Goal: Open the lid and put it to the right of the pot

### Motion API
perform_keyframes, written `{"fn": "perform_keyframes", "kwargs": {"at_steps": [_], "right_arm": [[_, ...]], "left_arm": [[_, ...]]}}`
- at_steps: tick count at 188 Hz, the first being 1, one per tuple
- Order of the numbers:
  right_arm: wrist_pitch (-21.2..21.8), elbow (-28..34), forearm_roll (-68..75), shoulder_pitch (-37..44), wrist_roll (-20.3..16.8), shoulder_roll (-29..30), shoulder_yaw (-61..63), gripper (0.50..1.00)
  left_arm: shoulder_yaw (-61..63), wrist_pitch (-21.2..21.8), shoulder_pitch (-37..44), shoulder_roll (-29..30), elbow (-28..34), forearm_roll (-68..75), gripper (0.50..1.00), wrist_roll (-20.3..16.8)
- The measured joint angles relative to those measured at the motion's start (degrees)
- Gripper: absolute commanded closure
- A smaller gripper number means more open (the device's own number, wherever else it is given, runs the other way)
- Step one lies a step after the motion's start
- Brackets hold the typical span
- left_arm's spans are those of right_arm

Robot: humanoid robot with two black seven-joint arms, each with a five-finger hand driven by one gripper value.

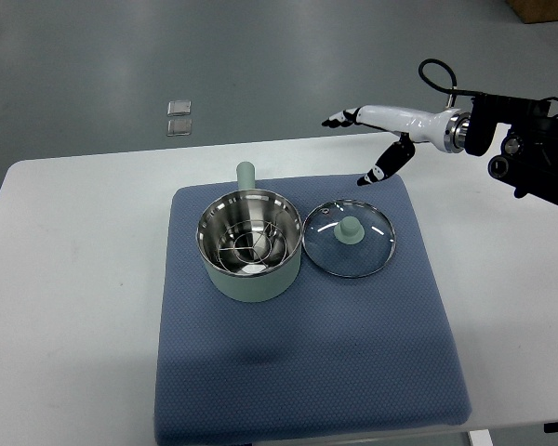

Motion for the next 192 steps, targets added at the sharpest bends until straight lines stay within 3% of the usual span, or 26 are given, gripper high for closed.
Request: {"fn": "perform_keyframes", "kwargs": {"at_steps": [38,72,129,192], "right_arm": [[-7.29,-2.28,24.92,-4.81,0.07,2.9,4.59,0.595],[-9.89,-3.21,40.54,-9.22,0.2,5.52,7.91,0.589],[-10.98,-8.37,49.38,-16.97,0.27,10.17,16.84,0.581],[-10.67,-9.16,50.14,-19.35,0.32,10.16,19.95,0.57]], "left_arm": [[0.0,0.0,0.0,0.0,0.0,0.0,0.5,0.04],[0.0,0.0,0.0,0.0,0.0,0.0,0.5,0.04],[-0.03,0.0,0.0,0.0,0.0,0.0,0.5,0.04],[-0.02,-0.01,0.01,0.0,0.0,0.0,0.5,0.05]]}}
